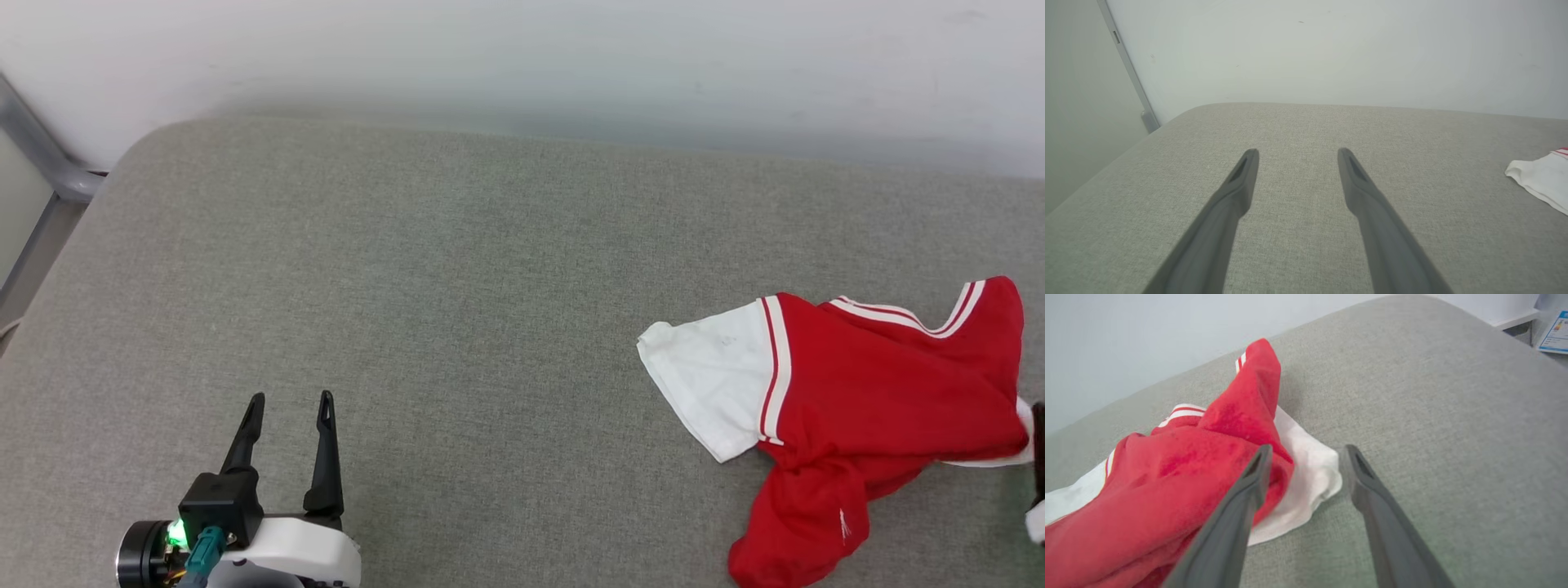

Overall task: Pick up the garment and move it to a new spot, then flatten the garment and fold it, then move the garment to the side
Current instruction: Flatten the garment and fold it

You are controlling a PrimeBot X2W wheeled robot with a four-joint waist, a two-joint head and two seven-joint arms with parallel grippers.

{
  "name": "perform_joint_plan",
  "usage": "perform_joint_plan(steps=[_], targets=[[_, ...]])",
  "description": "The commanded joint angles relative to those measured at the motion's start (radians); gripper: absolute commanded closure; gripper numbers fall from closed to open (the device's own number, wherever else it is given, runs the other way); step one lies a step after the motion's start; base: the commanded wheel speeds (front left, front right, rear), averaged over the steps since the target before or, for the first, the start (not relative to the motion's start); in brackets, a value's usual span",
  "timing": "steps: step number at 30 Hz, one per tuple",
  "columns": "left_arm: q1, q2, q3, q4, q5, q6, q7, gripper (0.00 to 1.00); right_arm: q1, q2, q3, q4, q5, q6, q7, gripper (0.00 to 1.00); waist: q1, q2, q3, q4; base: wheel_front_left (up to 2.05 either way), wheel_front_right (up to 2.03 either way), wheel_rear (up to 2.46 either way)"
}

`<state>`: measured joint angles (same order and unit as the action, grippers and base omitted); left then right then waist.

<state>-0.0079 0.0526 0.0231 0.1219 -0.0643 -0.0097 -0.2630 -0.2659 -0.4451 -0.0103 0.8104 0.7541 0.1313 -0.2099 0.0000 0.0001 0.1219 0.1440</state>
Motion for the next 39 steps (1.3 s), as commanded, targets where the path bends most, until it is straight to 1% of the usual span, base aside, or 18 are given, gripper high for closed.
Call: perform_joint_plan(steps=[1,4,8,10,12,15,17,19,21,24,28,31,33,36,39], targets=[[0.01,-0.002,-0.001,-0.004,0.004,-0.002,-0.002,0.0,0.003,-0.01,-0.017,-0.023,-0.029,-0.001,-0.018,0.0,0.0,-0.0001,-0.006,-0.001,0.0,0.0,0.0],[0.023,-0.002,0.0,-0.008,0.005,0.002,-0.002,0.0,0.023,-0.015,-0.074,-0.1,-0.107,-0.001,-0.04,0.0,0.0,-0.0001,-0.017,-0.004,0.0,0.0,0.0],[0.027,-0.002,0.004,-0.015,0.008,0.004,-0.002,0.0,0.043,0.019,-0.161,-0.255,-0.234,-0.001,-0.047,0.0,0.0,-0.0001,-0.027,-0.009,0.0,0.0,0.0],[0.032,-0.002,0.004,-0.017,0.008,0.005,-0.002,0.0,0.049,0.038,-0.186,-0.365,-0.293,-0.001,-0.013,0.0,0.0,-0.0001,-0.031,-0.01,0.0,0.0,0.0],[0.033,-0.002,0.004,-0.021,0.011,0.004,-0.002,0.0,0.056,0.05,-0.192,-0.495,-0.356,-0.001,0.047,0.0,0.0,-0.0001,-0.03,-0.01,0.0,0.0,0.0],[0.026,-0.002,0.004,-0.027,0.015,0.001,-0.002,0.0,0.058,0.064,-0.148,-0.694,-0.432,-0.001,0.172,0.0,0.0,-0.0001,-0.023,-0.007,0.0,0.0,0.0],[0.016,-0.002,0.002,-0.031,0.017,-0.003,-0.002,0.0,0.042,0.05,-0.093,-0.804,-0.465,-0.001,0.266,0.0,0.0,-0.0001,-0.015,-0.001,0.0,0.0,0.0],[0.008,-0.002,0.0,-0.035,0.019,-0.006,-0.002,0.0,0.009,0.031,-0.029,-0.885,-0.469,-0.001,0.354,0.0,0.0,-0.0001,-0.008,0.005,0.0,0.0,0.0],[-0.003,-0.003,-0.004,-0.038,0.021,-0.006,-0.002,0.0,-0.024,-0.008,0.05,-0.932,-0.457,-0.001,0.441,0.0,0.0,-0.0001,0.003,0.015,0.0,0.0,0.0],[-0.014,-0.003,-0.011,-0.04,0.02,-0.007,-0.002,0.0,-0.086,-0.073,0.188,-0.955,-0.417,-0.001,0.556,0.0,0.0,-0.0001,0.018,0.033,0.0,0.0,0.0],[-0.029,-0.003,-0.021,-0.04,0.01,-0.006,-0.002,0.0,-0.185,-0.156,0.386,-0.953,-0.341,-0.001,0.709,0.0,0.0,-0.0001,0.041,0.055,0.0,0.0,0.0],[-0.039,-0.003,-0.035,-0.04,0.001,0.0,-0.002,0.0,-0.271,-0.208,0.547,-0.939,-0.278,-0.001,0.831,0.0,0.0,-0.0001,0.059,0.071,0.0,0.0,0.0],[-0.047,-0.003,-0.045,-0.042,-0.006,0.005,-0.002,0.0,-0.335,-0.233,0.637,-0.917,-0.239,-0.001,0.894,0.0,0.0,-0.0001,0.073,0.083,0.0,0.0,0.0],[-0.058,-0.003,-0.065,-0.041,-0.019,0.013,-0.002,0.0,-0.408,-0.256,0.765,-0.861,-0.183,-0.001,0.978,0.0,0.0,-0.0001,0.094,0.101,0.0,0.0,0.0],[-0.07,-0.003,-0.077,-0.04,-0.029,0.021,-0.002,0.0,-0.463,-0.257,0.857,-0.789,-0.137,-0.001,1.012,0.0,0.0,-0.0001,0.115,0.117,0.0,0.0,0.0]])
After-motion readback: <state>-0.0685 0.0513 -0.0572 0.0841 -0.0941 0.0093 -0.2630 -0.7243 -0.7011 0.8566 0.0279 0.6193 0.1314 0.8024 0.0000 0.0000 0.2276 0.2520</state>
